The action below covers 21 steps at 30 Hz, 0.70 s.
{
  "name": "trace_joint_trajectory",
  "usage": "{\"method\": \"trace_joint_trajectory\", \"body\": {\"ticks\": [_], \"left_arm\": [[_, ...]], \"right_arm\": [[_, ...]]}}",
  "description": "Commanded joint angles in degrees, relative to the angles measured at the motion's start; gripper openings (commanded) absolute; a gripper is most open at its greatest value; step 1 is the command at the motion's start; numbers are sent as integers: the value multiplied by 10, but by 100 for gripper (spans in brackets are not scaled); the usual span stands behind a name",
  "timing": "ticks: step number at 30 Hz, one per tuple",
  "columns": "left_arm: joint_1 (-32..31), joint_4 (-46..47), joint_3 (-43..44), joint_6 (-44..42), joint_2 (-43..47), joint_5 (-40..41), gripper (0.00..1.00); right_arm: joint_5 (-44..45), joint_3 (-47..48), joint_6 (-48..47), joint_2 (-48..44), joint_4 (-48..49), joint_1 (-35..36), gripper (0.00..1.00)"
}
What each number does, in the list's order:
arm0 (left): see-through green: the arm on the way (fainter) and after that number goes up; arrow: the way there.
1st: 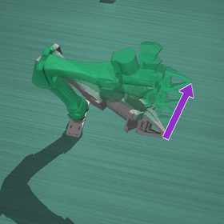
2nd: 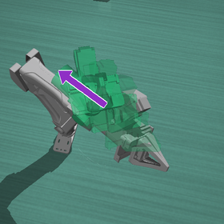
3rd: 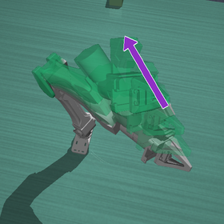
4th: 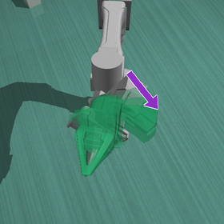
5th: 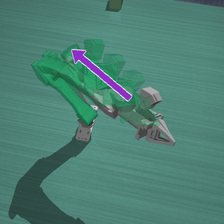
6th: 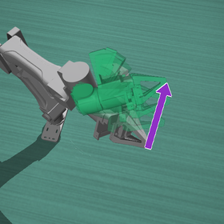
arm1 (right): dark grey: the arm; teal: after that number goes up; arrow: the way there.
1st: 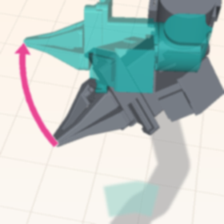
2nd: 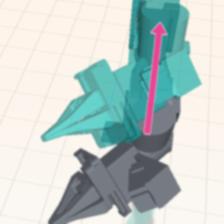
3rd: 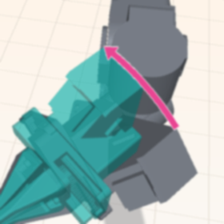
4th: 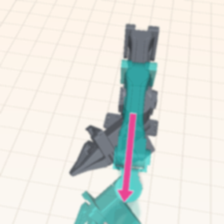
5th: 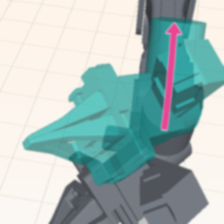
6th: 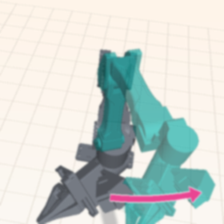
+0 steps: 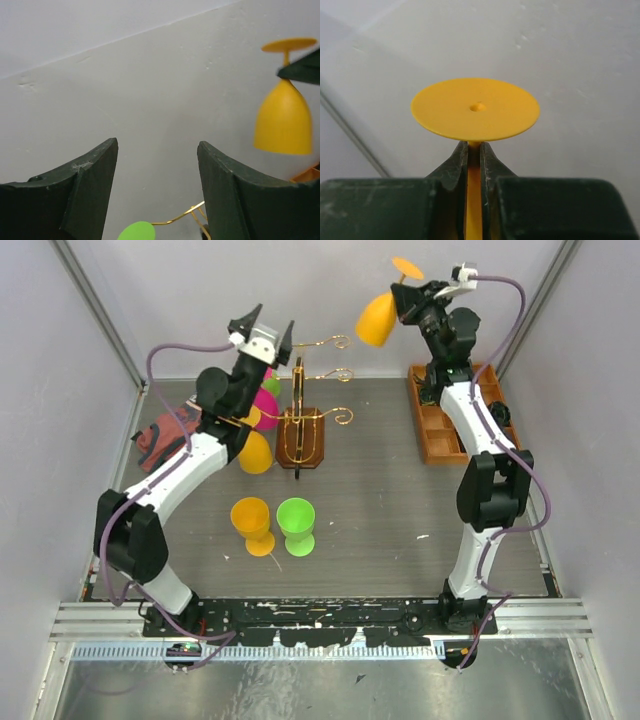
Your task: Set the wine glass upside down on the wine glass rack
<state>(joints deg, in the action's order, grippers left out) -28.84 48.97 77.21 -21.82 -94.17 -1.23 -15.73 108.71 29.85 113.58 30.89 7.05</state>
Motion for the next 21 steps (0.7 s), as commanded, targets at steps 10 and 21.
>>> {"method": "trace_joint_trajectory", "body": {"ticks": [10,21], "left_arm": [[93,-115,85,113,30,56,71],[100,-137,94,99,14,60,71]], "right_arm": [[-1,-218,-225,-25,140,-10,1],[-179,-198,-134,87,341,-4,1]]}}
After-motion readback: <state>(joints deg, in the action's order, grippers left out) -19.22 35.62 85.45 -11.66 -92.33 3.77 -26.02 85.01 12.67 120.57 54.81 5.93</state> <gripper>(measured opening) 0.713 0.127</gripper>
